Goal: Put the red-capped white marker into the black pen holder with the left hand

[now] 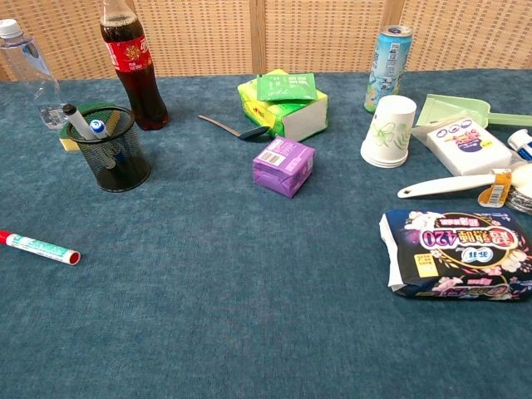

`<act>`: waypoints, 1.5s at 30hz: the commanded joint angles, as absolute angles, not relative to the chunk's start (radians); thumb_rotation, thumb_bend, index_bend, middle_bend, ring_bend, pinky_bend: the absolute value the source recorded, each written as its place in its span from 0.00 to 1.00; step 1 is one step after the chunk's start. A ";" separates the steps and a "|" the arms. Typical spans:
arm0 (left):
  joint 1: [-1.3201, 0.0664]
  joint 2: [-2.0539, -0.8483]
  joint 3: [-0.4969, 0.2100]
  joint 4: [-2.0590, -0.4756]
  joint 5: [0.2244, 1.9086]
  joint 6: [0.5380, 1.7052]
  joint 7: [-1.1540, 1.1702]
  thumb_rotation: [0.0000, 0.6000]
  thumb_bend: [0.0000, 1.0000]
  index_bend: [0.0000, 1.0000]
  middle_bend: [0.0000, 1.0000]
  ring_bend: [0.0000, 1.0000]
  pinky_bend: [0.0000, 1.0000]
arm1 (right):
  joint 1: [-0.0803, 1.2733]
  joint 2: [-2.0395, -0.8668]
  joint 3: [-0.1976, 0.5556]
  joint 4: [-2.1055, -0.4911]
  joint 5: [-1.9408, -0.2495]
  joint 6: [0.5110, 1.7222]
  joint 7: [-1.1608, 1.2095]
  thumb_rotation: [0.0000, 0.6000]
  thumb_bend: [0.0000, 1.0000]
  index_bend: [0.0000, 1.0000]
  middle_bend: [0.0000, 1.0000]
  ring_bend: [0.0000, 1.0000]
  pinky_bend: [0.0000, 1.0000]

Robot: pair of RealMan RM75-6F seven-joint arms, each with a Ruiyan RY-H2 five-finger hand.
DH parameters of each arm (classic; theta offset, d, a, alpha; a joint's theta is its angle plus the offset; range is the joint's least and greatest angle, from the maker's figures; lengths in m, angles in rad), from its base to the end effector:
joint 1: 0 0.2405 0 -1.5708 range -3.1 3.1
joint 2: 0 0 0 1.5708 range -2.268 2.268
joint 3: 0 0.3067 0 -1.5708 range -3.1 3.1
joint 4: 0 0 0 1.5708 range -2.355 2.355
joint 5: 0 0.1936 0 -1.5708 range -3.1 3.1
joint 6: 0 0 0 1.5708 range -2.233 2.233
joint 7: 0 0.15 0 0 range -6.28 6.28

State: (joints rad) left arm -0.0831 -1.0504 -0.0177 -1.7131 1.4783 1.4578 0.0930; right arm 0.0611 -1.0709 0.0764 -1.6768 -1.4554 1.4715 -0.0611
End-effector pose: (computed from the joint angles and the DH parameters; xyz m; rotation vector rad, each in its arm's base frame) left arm -0.3414 0.1811 0.2047 -1.4238 -0.9105 -0.8127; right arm -0.3487 -0.1854 0.2121 1.3455 -0.8942 0.8464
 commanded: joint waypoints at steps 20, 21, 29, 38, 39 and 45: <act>-0.153 -1.096 -0.006 -1.643 1.546 1.367 0.066 1.00 0.18 0.09 0.00 0.00 0.00 | 0.057 -1.056 0.076 -1.687 -1.459 1.476 -0.023 1.00 0.00 0.06 0.00 0.00 0.00; -0.162 -1.098 -0.006 -1.638 1.546 1.354 0.071 1.00 0.21 0.10 0.00 0.00 0.00 | 0.056 -1.053 0.076 -1.688 -1.461 1.478 -0.016 1.00 0.00 0.06 0.00 0.00 0.00; -0.258 -1.115 -0.024 -1.621 1.536 1.225 0.160 1.00 0.26 0.28 0.00 0.00 0.00 | 0.049 -1.038 0.080 -1.695 -1.463 1.491 0.011 1.00 0.00 0.06 0.00 0.00 0.00; -0.319 -1.143 -0.019 -1.640 1.502 1.129 0.295 1.00 0.30 0.29 0.00 0.00 0.00 | 0.049 -1.029 0.083 -1.697 -1.456 1.486 0.037 1.00 0.00 0.06 0.00 0.00 0.00; -0.322 -1.148 -0.015 -1.638 1.501 1.124 0.302 1.00 0.30 0.29 0.00 0.00 0.00 | 0.048 -1.028 0.083 -1.697 -1.456 1.486 0.040 1.00 0.00 0.06 0.00 0.00 0.00; -0.343 -1.216 0.005 -1.600 1.499 1.090 0.353 1.00 0.30 0.33 0.00 0.00 0.00 | 0.047 -1.022 0.081 -1.701 -1.461 1.486 0.056 1.00 0.00 0.06 0.00 0.00 0.00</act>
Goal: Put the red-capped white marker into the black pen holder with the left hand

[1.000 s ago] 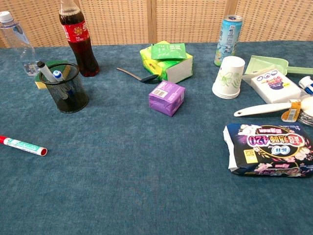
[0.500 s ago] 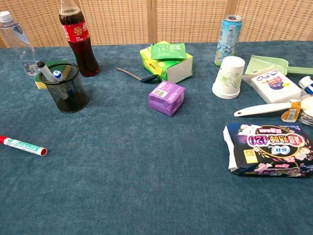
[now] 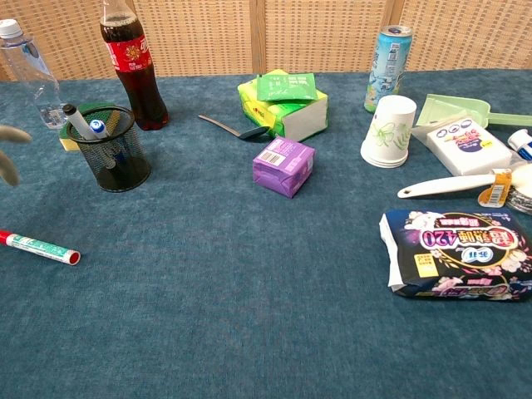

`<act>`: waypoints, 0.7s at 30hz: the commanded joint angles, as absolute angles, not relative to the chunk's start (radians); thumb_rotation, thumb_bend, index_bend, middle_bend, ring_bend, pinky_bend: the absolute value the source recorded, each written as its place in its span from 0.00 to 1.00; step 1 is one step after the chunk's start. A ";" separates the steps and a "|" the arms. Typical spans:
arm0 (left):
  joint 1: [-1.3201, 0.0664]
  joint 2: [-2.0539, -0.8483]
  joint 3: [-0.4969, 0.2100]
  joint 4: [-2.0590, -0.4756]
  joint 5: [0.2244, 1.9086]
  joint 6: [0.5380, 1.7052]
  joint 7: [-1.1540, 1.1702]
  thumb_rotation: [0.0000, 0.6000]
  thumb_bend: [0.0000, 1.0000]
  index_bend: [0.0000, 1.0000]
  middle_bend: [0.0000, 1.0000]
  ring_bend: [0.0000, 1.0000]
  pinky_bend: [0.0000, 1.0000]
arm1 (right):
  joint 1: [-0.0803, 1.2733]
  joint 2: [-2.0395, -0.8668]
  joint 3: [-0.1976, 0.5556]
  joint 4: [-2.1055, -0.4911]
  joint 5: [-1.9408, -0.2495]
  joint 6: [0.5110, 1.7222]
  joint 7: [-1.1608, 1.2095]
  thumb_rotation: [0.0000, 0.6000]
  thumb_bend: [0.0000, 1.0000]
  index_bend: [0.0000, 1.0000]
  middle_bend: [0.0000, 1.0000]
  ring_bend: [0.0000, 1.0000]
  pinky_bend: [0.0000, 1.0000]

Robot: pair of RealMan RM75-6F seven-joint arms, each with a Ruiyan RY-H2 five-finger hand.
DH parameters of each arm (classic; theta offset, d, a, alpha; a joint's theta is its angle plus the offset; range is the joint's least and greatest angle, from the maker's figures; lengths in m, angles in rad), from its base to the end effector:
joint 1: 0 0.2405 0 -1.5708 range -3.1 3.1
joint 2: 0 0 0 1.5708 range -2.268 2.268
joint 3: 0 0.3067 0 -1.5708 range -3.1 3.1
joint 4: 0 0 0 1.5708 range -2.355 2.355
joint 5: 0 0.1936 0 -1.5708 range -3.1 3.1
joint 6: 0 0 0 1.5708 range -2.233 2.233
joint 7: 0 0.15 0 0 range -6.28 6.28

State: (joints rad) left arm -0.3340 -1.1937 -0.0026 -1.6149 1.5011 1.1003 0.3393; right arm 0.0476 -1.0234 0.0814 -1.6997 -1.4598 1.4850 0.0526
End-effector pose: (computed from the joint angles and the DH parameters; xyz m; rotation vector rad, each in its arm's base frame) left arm -0.3144 0.2510 0.1096 -1.8982 -0.7584 -0.6215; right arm -0.3460 -0.1815 0.2291 1.3000 -0.9494 0.9206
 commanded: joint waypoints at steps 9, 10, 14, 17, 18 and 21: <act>-0.362 -1.285 0.014 -1.564 1.491 1.078 0.396 1.00 0.31 0.37 0.00 0.00 0.00 | 0.045 -1.015 0.084 -1.701 -1.457 1.486 0.075 1.00 0.00 0.06 0.00 0.00 0.00; -0.363 -1.289 0.014 -1.563 1.490 1.079 0.399 1.00 0.31 0.39 0.00 0.00 0.00 | 0.045 -1.015 0.083 -1.701 -1.458 1.486 0.076 1.00 0.00 0.06 0.00 0.00 0.00; -0.366 -1.302 0.016 -1.559 1.480 1.080 0.417 1.00 0.32 0.40 0.00 0.00 0.00 | 0.045 -1.014 0.082 -1.700 -1.461 1.486 0.079 1.00 0.00 0.06 0.00 0.00 0.00; -0.369 -1.313 0.019 -1.555 1.470 1.074 0.433 1.00 0.32 0.39 0.00 0.00 0.00 | 0.044 -1.012 0.082 -1.701 -1.461 1.487 0.084 1.00 0.00 0.06 0.00 0.00 0.00; -0.370 -1.316 0.020 -1.553 1.467 1.073 0.438 1.00 0.32 0.39 0.00 0.00 0.00 | 0.044 -1.012 0.083 -1.701 -1.461 1.486 0.085 1.00 0.00 0.06 0.00 0.00 0.00; -0.374 -1.327 0.020 -1.549 1.457 1.071 0.455 1.00 0.32 0.39 0.00 0.00 0.00 | 0.044 -1.010 0.083 -1.701 -1.459 1.486 0.089 1.00 0.00 0.06 0.00 0.00 0.00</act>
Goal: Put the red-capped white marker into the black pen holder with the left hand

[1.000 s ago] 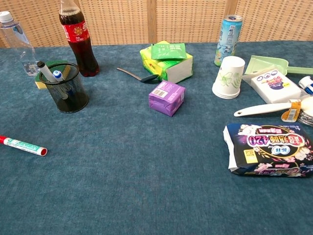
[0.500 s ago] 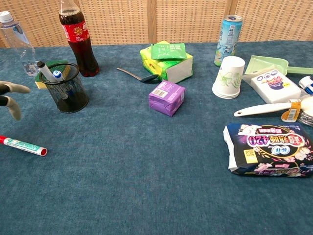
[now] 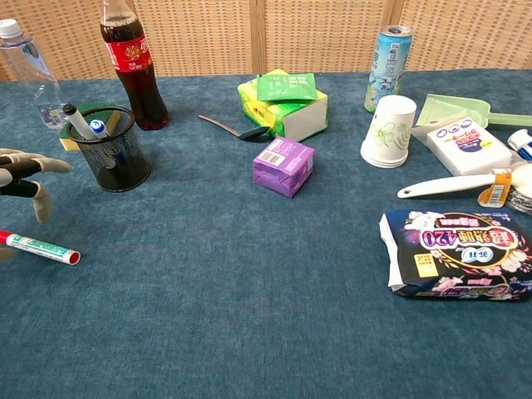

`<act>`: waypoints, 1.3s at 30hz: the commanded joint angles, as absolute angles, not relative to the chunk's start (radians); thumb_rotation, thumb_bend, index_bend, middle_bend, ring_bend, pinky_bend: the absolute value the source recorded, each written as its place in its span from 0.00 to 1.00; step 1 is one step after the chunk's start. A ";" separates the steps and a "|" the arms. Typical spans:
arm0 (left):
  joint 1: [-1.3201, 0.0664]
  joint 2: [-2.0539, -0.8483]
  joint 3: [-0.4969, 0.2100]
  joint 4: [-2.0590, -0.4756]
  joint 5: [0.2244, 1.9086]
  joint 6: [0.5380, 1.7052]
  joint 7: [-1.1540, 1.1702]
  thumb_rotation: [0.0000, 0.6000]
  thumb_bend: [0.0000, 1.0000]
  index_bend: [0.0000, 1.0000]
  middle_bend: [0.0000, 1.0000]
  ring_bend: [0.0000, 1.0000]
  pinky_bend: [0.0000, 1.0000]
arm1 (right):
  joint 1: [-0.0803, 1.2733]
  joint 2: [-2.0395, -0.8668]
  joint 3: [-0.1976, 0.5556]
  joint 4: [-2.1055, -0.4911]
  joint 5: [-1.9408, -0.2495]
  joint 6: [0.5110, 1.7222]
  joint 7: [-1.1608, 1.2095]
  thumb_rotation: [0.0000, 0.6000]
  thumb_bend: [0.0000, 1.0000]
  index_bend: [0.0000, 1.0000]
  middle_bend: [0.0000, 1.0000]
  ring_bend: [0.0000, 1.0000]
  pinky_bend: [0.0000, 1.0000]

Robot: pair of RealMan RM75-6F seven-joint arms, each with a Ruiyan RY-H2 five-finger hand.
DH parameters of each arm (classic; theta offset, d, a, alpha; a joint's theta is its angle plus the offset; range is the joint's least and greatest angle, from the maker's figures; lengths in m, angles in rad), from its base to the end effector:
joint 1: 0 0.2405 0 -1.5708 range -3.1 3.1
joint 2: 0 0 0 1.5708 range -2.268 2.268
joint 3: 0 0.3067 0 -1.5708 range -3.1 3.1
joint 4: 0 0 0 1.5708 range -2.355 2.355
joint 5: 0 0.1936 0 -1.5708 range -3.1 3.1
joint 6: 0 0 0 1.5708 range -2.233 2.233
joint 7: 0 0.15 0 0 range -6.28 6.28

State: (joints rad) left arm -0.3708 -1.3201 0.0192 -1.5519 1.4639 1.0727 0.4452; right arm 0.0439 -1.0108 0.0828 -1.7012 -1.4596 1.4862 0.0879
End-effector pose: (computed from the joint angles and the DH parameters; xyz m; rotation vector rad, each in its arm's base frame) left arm -0.3103 0.2557 0.0623 -1.9633 -0.7192 -0.5828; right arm -0.3464 -0.1805 0.2338 1.2869 -0.9662 0.9388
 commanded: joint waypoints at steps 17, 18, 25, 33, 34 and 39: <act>-0.392 -1.370 0.035 -1.542 1.428 1.054 0.532 1.00 0.41 0.39 0.00 0.00 0.00 | 0.042 -1.001 0.084 -1.699 -1.456 1.483 0.117 1.00 0.00 0.06 0.00 0.00 0.00; -0.394 -1.372 0.035 -1.542 1.428 1.054 0.534 1.00 0.40 0.39 0.00 0.00 0.00 | 0.042 -1.001 0.084 -1.700 -1.456 1.483 0.119 1.00 0.00 0.06 0.00 0.00 0.00; -0.398 -1.386 0.038 -1.537 1.415 1.055 0.559 1.00 0.41 0.40 0.00 0.00 0.00 | 0.041 -0.997 0.084 -1.700 -1.456 1.482 0.126 1.00 0.00 0.06 0.00 0.00 0.00; -0.404 -1.399 0.042 -1.533 1.401 1.053 0.589 1.00 0.41 0.39 0.00 0.00 0.00 | 0.040 -0.995 0.084 -1.699 -1.457 1.483 0.134 1.00 0.00 0.06 0.00 0.00 0.00; -0.404 -1.401 0.042 -1.533 1.401 1.054 0.592 1.00 0.41 0.39 0.00 0.00 0.00 | 0.040 -0.995 0.084 -1.699 -1.457 1.482 0.135 1.00 0.00 0.06 0.00 0.00 0.00; -0.408 -1.411 0.043 -1.528 1.396 1.054 0.600 1.00 0.41 0.44 0.00 0.00 0.00 | 0.041 -0.994 0.084 -1.698 -1.455 1.479 0.139 1.00 0.00 0.06 0.00 0.00 0.00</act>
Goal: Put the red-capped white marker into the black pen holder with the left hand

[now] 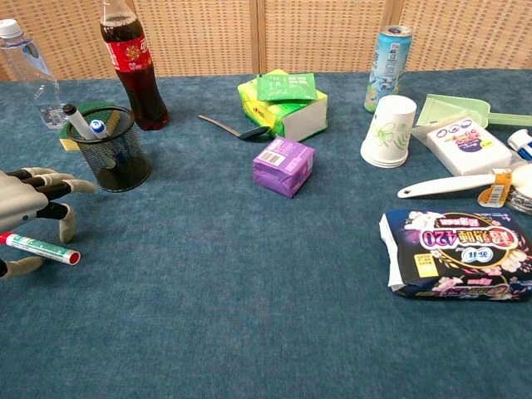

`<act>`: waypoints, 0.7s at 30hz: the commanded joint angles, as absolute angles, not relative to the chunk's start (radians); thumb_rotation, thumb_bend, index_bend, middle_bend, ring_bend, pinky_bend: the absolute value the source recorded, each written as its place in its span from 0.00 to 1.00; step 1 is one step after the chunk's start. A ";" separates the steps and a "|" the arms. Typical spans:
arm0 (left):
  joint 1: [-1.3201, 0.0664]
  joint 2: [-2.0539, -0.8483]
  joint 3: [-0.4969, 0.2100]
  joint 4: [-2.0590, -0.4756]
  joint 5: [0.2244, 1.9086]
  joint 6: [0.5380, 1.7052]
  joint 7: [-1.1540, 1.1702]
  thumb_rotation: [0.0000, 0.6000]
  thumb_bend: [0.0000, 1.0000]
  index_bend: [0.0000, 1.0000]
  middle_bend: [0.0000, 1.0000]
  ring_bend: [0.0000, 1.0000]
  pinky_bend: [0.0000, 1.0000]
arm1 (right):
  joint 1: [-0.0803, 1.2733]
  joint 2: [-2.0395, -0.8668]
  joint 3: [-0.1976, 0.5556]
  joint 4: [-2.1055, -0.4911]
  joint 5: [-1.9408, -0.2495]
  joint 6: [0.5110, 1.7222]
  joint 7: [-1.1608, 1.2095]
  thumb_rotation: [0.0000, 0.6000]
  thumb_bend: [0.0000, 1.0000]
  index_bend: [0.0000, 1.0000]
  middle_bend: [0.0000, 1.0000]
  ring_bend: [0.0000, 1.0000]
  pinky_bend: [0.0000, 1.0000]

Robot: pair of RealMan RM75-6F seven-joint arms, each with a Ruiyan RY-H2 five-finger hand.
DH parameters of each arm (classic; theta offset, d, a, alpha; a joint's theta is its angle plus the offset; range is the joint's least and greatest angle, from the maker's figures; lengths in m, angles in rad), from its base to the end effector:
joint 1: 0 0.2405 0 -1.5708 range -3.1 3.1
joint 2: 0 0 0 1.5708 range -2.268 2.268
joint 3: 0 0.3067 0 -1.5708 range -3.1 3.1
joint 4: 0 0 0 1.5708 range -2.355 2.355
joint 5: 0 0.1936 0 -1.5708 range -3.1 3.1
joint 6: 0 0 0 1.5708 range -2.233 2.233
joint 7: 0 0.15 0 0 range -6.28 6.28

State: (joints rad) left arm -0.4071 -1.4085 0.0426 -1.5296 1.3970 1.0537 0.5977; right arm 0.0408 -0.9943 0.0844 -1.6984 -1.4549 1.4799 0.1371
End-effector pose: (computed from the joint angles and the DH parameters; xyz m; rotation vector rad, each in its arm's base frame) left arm -0.3024 0.2577 0.0272 -2.0218 -0.6493 -0.5111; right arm -0.3484 -0.1797 0.2396 1.2704 -0.9935 0.9557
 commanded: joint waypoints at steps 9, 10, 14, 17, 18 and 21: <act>-0.408 -1.425 0.041 -1.518 1.400 1.080 0.615 1.00 0.41 0.62 0.00 0.00 0.00 | 0.039 -0.990 0.084 -1.696 -1.457 1.481 0.153 1.00 0.00 0.06 0.00 0.00 0.00; -0.408 -1.424 0.040 -1.520 1.400 1.082 0.614 1.00 0.41 0.62 0.00 0.00 0.00 | 0.039 -0.989 0.084 -1.696 -1.458 1.481 0.154 1.00 0.00 0.06 0.00 0.00 0.00; -0.407 -1.415 0.037 -1.531 1.402 1.093 0.598 1.00 0.41 0.62 0.00 0.00 0.00 | 0.039 -0.989 0.084 -1.695 -1.458 1.480 0.155 1.00 0.00 0.06 0.00 0.00 0.00; -0.406 -1.393 0.031 -1.559 1.405 1.103 0.561 1.00 0.41 0.61 0.00 0.00 0.00 | 0.040 -0.989 0.083 -1.695 -1.458 1.479 0.153 1.00 0.00 0.06 0.00 0.00 0.00; -0.407 -1.382 0.025 -1.575 1.406 1.107 0.534 1.00 0.41 0.61 0.00 0.00 0.00 | 0.040 -0.990 0.083 -1.695 -1.457 1.478 0.152 1.00 0.00 0.06 0.00 0.00 0.00; -0.410 -1.342 0.012 -1.613 1.418 1.116 0.456 1.00 0.41 0.61 0.00 0.00 0.00 | 0.041 -0.991 0.082 -1.695 -1.460 1.478 0.150 1.00 0.00 0.06 0.00 0.00 0.00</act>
State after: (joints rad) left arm -0.4078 -1.3739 0.0245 -1.5816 1.4086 1.1054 0.5080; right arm 0.0405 -0.9907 0.0824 -1.6955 -1.4591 1.4775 0.1502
